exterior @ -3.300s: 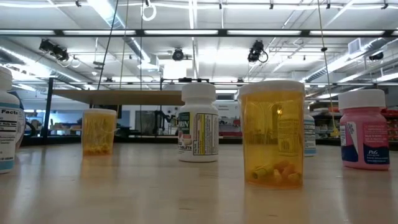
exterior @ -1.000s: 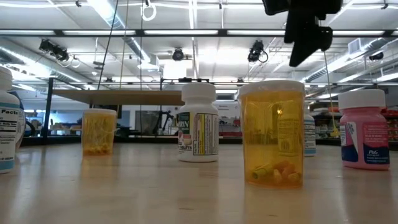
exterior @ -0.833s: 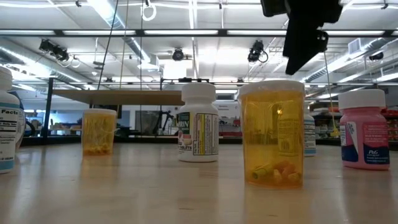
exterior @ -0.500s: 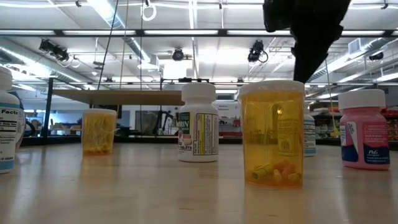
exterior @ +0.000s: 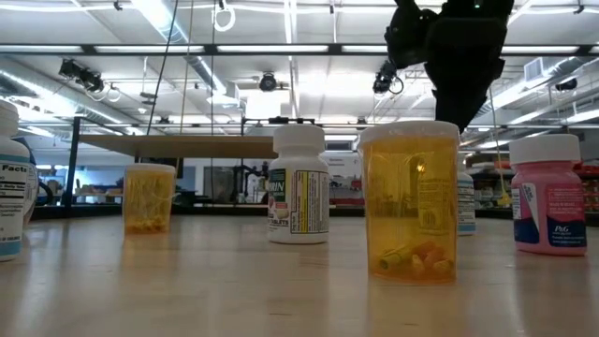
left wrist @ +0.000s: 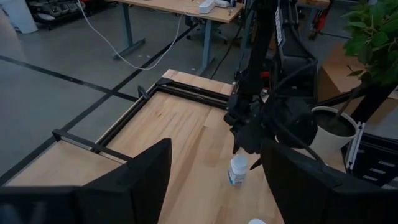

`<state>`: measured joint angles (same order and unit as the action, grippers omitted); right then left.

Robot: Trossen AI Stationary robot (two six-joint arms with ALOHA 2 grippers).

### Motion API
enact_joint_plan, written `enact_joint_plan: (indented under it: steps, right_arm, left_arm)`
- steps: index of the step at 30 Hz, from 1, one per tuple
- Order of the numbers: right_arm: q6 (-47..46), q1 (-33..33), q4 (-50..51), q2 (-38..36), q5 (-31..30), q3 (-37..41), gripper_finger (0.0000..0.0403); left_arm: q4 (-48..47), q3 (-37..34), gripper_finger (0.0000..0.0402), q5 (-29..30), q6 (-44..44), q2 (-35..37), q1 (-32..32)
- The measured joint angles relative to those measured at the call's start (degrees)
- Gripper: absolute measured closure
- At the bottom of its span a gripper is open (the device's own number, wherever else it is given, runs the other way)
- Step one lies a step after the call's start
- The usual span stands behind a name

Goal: Pick and place medicine bottles onto shelf by color
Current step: Put the right white pill bottle on the shelf

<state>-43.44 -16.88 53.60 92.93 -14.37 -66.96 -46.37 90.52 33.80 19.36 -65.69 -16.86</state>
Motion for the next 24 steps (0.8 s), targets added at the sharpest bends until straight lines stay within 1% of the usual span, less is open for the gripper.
enact_joint_plan:
  steps: [6, 13, 20, 24]
  right_arm:
    - [0.00, 0.25, -1.09, 1.00, 0.44, 0.21, 0.0123]
    - [-3.29, 0.74, -2.20, 0.86, -0.09, 2.62, 0.0123]
    - [-3.72, 0.68, -2.72, 0.59, 1.62, 1.70, 0.0123]
    - [-3.30, 0.67, -2.33, 0.72, 1.64, 0.94, 0.0123]
  left_arm:
    - [-0.12, 0.00, 0.0152, 0.00, 0.02, 0.00, 0.02]
    - [-1.94, -0.02, 0.0154, -0.04, 1.51, 0.02, 0.02]
    - [-2.15, -0.02, 0.0155, -0.07, 2.08, 0.02, 0.02]
    - [-2.49, -0.02, 0.0156, -0.04, 2.55, 0.02, 0.02]
